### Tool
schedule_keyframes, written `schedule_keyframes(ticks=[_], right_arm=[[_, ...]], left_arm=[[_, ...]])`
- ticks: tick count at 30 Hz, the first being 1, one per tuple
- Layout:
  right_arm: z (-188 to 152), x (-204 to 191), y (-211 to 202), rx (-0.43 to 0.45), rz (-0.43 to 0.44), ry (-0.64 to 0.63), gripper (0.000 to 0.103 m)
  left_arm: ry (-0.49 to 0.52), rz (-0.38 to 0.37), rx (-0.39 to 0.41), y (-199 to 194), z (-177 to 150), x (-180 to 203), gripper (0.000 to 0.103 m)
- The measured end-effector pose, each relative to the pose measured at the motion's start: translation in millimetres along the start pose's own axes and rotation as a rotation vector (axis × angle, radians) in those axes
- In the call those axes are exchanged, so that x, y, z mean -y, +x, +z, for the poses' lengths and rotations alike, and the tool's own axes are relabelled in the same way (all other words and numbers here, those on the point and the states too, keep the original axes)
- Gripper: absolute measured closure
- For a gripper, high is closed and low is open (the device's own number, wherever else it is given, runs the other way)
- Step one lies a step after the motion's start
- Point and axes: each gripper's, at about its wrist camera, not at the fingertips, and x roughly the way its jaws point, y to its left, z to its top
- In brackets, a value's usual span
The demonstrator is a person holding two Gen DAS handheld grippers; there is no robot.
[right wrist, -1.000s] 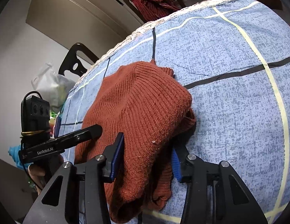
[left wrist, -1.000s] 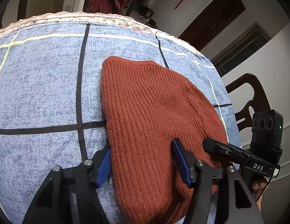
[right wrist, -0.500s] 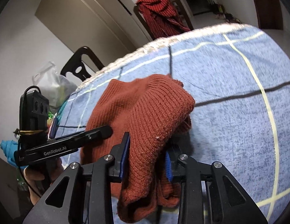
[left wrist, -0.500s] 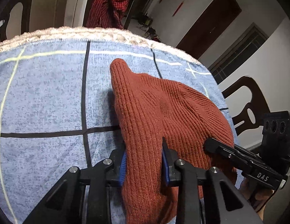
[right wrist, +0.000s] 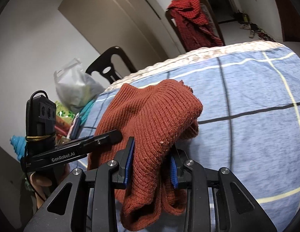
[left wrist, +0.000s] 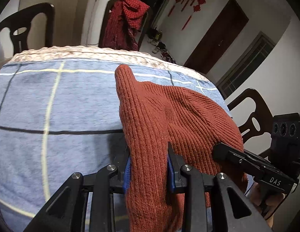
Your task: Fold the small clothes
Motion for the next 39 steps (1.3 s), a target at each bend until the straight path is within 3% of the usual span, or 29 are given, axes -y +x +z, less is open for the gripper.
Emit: schedule_keyframes(ticks=[9,19,34,39], right_arm=[[-14.6,-47.1,37.9,-0.041,0.062,-0.022,0.071],[-29.5,-67.8,79.8,-0.092,0.094,-0.003,0.071],[-40.4,-75.4,102.9,-0.095,0.005,-0.059,0.071],[-43.7,-72.7,109.0,-0.096,-0.021,-0.057,0.071]], left_arm=[[-0.047,0.058,0.023,-34.6,-15.0,-53.3,0.071],[-0.077,0.102,0.009,-40.0,-26.4,-100.0,0.071],[-0.086,0.086,-0.021,-23.1,-35.9,-128.6,0.070],[-0.035,0.132,-0.012,-20.1,-39.7,-124.6,0.068]])
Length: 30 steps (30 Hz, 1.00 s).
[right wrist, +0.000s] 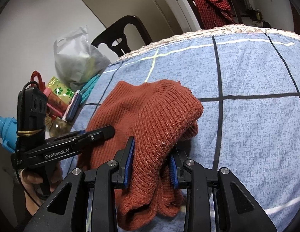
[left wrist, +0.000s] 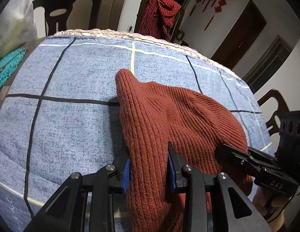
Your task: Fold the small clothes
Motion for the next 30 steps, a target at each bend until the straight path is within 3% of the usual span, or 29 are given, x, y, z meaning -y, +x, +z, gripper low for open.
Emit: schedule_keyframes(ticks=[7,15,19,22,30], right_arm=[[-4.3,11.2,6.7,-0.015,-0.021,0.036,0.069],[-6.9,2.8,7.4,-0.003,-0.089,-0.026,0.066],[-8.0,-1.4,6.8,0.008,-0.129,-0.059,0.062],[-10.0,-5.8,5.7,0.017,-0.164,-0.085,0.060],[-17.3,-20.6,-15.7,0.105,-0.262,-0.140,0.048]], left_arm=[[0.009,0.014,-0.002,3.6,-1.3,-3.6,0.061],[-0.011,0.023,0.009,4.9,-4.4,-9.6,0.047],[-0.033,0.013,0.005,3.6,-7.3,-13.8,0.046],[-0.032,0.039,0.014,0.6,-8.7,-13.4,0.036],[-0.031,0.095,0.082,-24.1,-22.2,-7.3,0.030]])
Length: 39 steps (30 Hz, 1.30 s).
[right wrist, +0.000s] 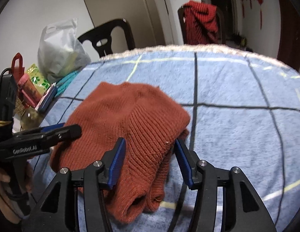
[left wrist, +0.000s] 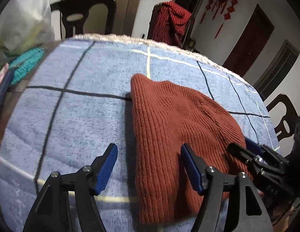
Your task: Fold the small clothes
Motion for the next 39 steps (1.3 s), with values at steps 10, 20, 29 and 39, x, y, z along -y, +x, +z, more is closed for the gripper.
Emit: schedule_keyframes(ticks=[10,20,29,39], right_arm=[[-38.4,-26.8,-39.8,0.036,-0.061,-0.068,0.044],[-86.5,-31.1,-49.1,-0.025,-0.116,-0.101,0.044],[-104.3,-30.2,-39.2,-0.087,-0.182,-0.103,0.044],[-104.5,-31.3,-36.6,-0.088,-0.203,-0.100,0.043]], left_arm=[[0.034,0.087,0.055,-40.3,-52.8,19.4,0.025],[0.022,0.153,0.031,-41.1,-107.2,24.3,0.025],[0.068,0.202,0.013,-29.5,-120.4,39.2,0.025],[0.075,0.226,0.039,-26.5,-123.6,43.9,0.020]])
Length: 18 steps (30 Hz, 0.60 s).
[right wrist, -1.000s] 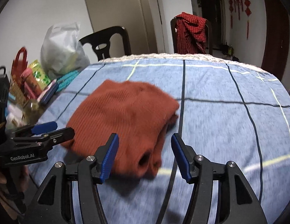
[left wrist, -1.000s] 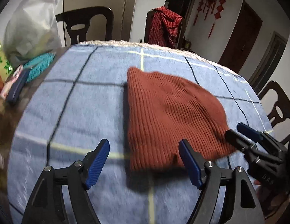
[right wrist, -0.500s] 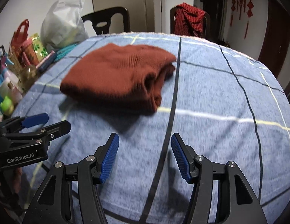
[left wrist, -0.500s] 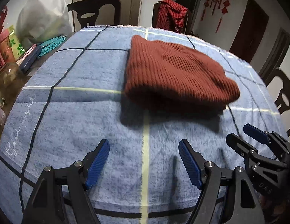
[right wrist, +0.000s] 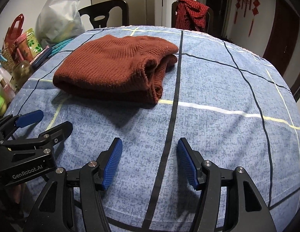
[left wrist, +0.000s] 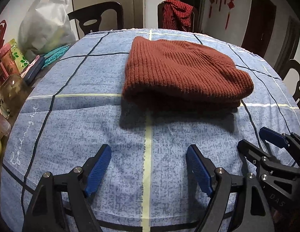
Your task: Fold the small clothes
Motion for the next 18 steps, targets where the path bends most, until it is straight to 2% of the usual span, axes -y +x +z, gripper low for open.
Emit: schedule_keyframes(ticks=[18], right_arm=[[0.2,0.8,0.1,0.000,-0.001,0.000,0.042]], left_arm=[[-0.006,-0.002,0.004,-0.3,-2.4,-0.6,0.018]])
